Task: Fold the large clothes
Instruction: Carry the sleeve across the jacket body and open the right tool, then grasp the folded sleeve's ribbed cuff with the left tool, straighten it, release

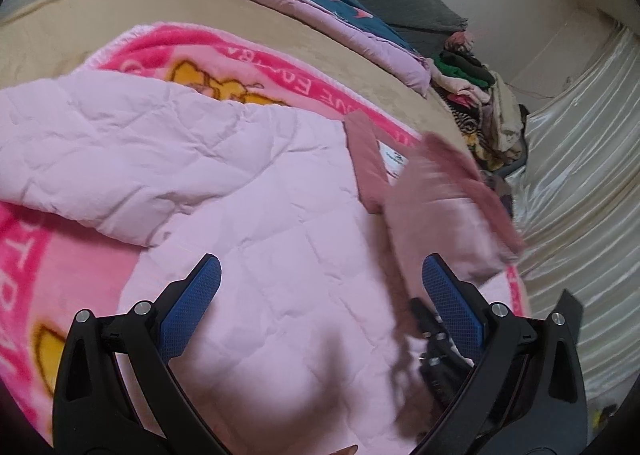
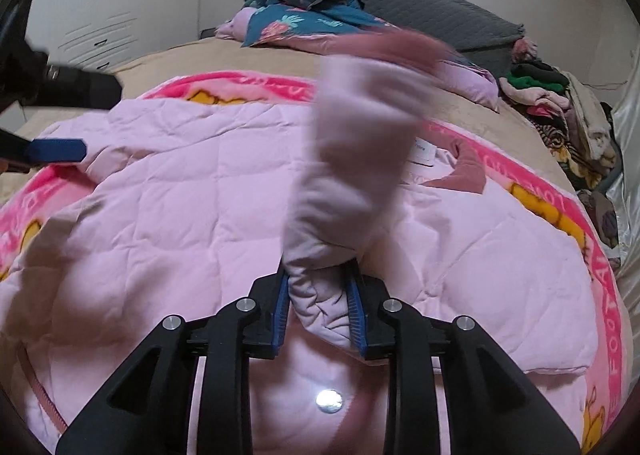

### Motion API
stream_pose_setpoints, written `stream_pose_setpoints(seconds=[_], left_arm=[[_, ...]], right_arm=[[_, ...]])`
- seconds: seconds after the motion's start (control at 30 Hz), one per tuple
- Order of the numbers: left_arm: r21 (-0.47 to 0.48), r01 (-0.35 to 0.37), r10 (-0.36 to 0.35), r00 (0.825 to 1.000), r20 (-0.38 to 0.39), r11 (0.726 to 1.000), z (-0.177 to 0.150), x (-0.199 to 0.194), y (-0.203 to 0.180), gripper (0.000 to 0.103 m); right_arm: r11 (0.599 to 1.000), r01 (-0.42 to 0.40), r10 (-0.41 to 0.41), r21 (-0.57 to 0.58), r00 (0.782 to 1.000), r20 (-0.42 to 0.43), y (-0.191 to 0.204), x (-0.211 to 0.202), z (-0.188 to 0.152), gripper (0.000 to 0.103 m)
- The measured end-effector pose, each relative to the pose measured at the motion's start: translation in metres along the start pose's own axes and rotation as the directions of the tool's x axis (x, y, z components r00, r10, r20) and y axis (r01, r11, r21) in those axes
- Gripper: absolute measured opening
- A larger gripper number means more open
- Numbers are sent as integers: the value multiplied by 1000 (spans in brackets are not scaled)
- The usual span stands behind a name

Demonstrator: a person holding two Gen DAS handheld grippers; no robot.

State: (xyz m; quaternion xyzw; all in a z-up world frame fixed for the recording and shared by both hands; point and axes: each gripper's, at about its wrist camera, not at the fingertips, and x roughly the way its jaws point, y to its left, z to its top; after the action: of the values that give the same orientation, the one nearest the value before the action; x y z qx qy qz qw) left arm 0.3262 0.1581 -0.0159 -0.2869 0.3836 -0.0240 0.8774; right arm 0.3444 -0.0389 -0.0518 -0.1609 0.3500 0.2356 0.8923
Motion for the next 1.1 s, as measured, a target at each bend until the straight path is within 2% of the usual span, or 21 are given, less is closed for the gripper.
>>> stream_pose_setpoints(seconds=[0.1, 0.17, 0.23, 0.37, 0.47, 0.53, 0.6, 0.63, 0.67, 0.73, 0.77, 0.83, 0.87, 0.9, 0.97, 1.1], left_arm=[[-43, 85, -86, 996, -23, 995, -1, 6, 4, 94], [-68, 123, -126, 991, -40, 990, -4, 13, 6, 94], [-87, 148, -153, 986, -60, 985, -7, 19, 7, 94], [-107, 162, -174, 978, -115, 981, -16, 40, 8, 94], [-118, 197, -213, 966, -145, 973, -23, 54, 7, 94], [-112, 197, -213, 965, -156, 974, -28, 63, 5, 93], [-71, 165, -174, 973, -153, 984, -32, 68, -1, 86], [-55, 161, -168, 974, -151, 985, -33, 70, -5, 77], [-50, 176, -181, 971, -155, 983, -34, 73, -8, 69], [-35, 181, -184, 970, -158, 983, -35, 78, -13, 62], [-9, 164, -164, 974, -154, 986, -37, 81, -17, 51], [36, 134, -128, 983, -134, 990, -39, 84, -23, 37], [50, 128, -120, 985, -125, 991, -39, 84, -24, 27], [69, 110, -102, 989, -110, 992, -39, 82, -26, 22], [95, 96, -87, 992, -88, 991, -36, 79, -29, 19], [144, 60, -63, 998, 13, 988, -21, 55, -31, 14]], right_arm=[[1000, -6, 6, -29, 1000, -7, 8, 0, -2, 33], [999, -15, 14, -48, 1000, -11, 13, 0, -3, 45], [998, -18, 18, -54, 1000, -4, 14, -5, -6, 63], [1000, -18, 18, -12, 1000, 21, -1, -21, -10, 64], [1000, 4, -5, 24, 1000, 31, -19, -33, -15, 65], [998, 25, -26, 53, 999, 30, -35, -40, -20, 66], [994, 63, -65, 90, 998, 26, -55, -47, -28, 68], [991, 83, -85, 106, 996, 22, -64, -50, -31, 70], [986, 106, -109, 125, 994, 13, -76, -52, -36, 70], [975, 143, -145, 170, 989, -5, -100, -56, -47, 71], [969, 157, -157, 190, 987, -14, -111, -56, -52, 71], [952, 195, -192, 238, 981, -34, -134, -59, -63, 71], [942, 210, -206, 262, 978, -43, -145, -61, -68, 71], [934, 220, -215, 282, 975, -51, -152, -61, -73, 71], [909, 250, -240, 334, 968, -73, -170, -63, -83, 71], [856, 295, -276, 425, 955, -107, -198, -67, -96, 71]])
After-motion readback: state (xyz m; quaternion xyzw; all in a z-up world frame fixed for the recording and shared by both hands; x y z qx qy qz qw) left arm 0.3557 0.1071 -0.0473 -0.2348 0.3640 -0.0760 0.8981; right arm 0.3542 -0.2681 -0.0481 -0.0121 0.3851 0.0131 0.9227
